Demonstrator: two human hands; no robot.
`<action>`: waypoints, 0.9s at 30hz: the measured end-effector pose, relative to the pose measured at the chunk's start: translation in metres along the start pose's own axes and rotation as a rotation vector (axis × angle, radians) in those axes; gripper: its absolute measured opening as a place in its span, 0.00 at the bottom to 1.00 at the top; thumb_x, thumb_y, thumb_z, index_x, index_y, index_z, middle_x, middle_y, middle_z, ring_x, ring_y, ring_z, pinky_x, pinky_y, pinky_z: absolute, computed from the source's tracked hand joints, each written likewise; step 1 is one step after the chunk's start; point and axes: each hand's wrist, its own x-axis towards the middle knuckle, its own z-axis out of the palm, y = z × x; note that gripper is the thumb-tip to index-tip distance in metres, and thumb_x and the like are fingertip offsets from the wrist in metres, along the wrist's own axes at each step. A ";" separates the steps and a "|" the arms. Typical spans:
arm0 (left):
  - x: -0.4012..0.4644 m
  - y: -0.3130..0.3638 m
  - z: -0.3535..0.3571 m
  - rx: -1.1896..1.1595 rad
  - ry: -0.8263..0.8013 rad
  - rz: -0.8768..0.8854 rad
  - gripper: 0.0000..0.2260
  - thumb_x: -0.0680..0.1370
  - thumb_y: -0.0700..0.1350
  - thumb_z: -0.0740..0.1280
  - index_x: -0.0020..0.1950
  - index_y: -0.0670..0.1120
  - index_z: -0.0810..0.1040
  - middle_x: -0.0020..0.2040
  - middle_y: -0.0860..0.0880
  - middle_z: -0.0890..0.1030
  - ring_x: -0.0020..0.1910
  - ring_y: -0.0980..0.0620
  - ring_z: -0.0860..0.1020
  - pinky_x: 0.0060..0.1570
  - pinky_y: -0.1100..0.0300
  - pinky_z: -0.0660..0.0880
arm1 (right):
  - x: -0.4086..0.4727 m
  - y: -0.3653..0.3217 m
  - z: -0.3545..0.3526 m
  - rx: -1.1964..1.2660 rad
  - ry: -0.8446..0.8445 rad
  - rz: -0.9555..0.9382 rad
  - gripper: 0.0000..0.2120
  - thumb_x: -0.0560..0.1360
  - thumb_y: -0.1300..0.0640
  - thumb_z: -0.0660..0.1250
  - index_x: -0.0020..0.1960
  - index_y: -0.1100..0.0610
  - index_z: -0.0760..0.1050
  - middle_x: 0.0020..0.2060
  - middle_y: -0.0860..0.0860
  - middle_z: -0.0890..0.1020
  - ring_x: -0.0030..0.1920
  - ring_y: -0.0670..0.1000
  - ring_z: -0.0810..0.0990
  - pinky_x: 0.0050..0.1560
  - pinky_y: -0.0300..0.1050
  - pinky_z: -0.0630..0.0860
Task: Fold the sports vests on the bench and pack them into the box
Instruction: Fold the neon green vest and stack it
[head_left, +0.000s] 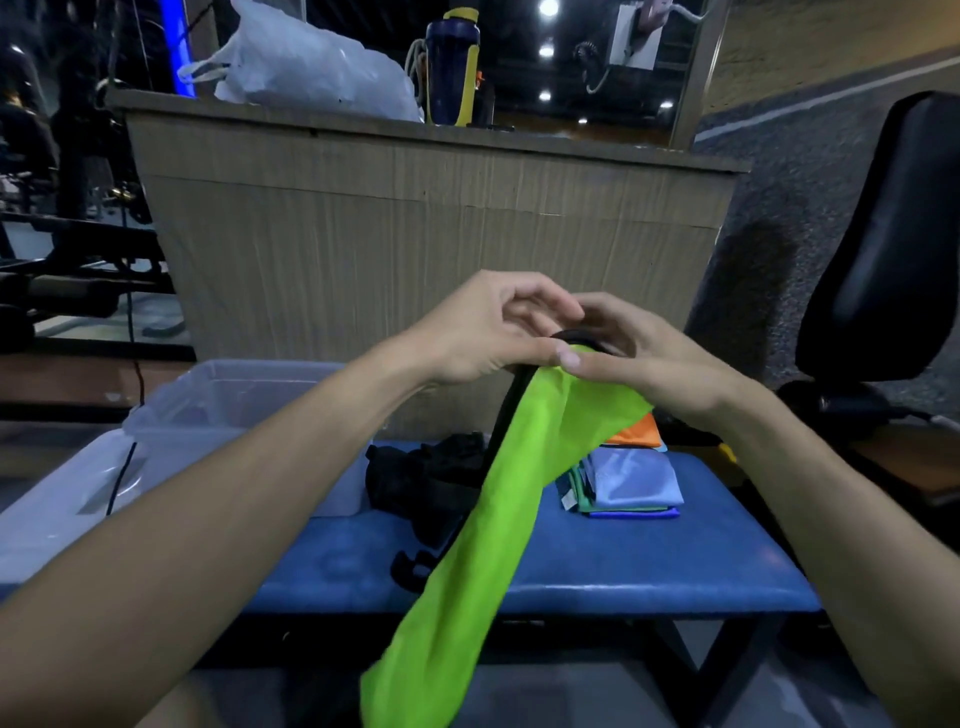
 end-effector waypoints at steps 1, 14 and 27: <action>-0.001 -0.001 0.001 0.000 0.001 0.007 0.15 0.74 0.32 0.76 0.59 0.39 0.81 0.44 0.48 0.82 0.40 0.59 0.78 0.44 0.69 0.75 | 0.003 -0.005 0.007 0.026 -0.035 -0.023 0.25 0.75 0.50 0.74 0.69 0.57 0.75 0.65 0.52 0.81 0.69 0.51 0.77 0.72 0.52 0.71; -0.039 -0.047 0.001 -0.175 0.087 -0.146 0.17 0.76 0.27 0.69 0.60 0.41 0.72 0.48 0.47 0.83 0.45 0.53 0.81 0.50 0.60 0.79 | 0.045 -0.013 0.013 -0.336 0.116 -0.151 0.10 0.79 0.53 0.70 0.46 0.59 0.80 0.37 0.50 0.79 0.38 0.45 0.74 0.41 0.44 0.71; -0.095 -0.110 0.067 -0.382 -0.120 -0.391 0.23 0.77 0.54 0.73 0.69 0.48 0.75 0.64 0.50 0.83 0.65 0.51 0.79 0.69 0.53 0.72 | 0.047 -0.001 0.010 -0.466 0.424 -0.154 0.02 0.79 0.54 0.68 0.49 0.51 0.78 0.40 0.42 0.78 0.42 0.42 0.76 0.48 0.43 0.73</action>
